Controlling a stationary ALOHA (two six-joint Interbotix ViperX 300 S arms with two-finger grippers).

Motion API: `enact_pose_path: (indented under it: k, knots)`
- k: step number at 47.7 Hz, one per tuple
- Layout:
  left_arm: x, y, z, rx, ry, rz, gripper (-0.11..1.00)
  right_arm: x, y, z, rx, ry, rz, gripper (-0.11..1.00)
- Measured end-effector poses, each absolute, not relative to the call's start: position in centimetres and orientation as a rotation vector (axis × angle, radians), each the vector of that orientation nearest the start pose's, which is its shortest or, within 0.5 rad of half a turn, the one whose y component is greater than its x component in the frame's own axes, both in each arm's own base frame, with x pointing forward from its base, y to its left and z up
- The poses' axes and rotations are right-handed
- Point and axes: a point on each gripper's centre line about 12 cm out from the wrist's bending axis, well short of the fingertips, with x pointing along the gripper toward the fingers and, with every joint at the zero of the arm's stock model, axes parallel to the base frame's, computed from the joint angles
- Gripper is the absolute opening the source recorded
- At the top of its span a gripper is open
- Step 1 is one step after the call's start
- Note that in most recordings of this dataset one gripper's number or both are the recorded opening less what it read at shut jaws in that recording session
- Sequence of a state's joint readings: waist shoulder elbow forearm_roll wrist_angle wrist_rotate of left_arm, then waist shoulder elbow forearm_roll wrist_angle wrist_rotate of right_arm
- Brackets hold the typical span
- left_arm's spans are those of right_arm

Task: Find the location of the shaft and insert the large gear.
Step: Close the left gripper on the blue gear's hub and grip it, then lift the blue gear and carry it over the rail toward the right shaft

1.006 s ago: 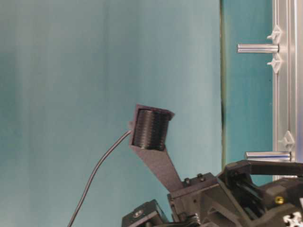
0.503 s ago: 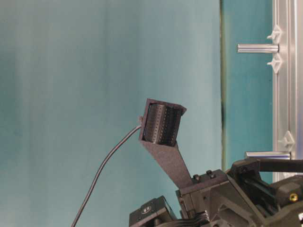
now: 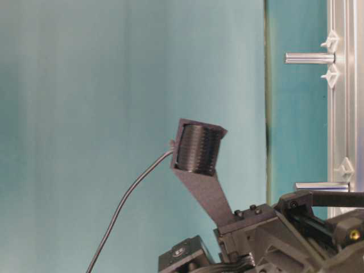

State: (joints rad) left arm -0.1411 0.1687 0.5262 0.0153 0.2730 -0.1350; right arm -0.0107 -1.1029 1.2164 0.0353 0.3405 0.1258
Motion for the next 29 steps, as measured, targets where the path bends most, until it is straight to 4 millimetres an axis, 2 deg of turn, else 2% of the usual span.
enact_pose_path:
  k: [3, 29]
  knots:
    - [40.29, -5.79, 12.41, -0.035, 0.976, -0.071, 0.72, 16.27, -0.01, 23.01, 0.161, 0.449, -0.033, 0.07]
    - [40.57, -5.77, 12.74, -0.029, 0.974, -0.074, 0.72, 16.18, -0.03, 22.98, 0.161, 0.445, -0.034, 0.07]
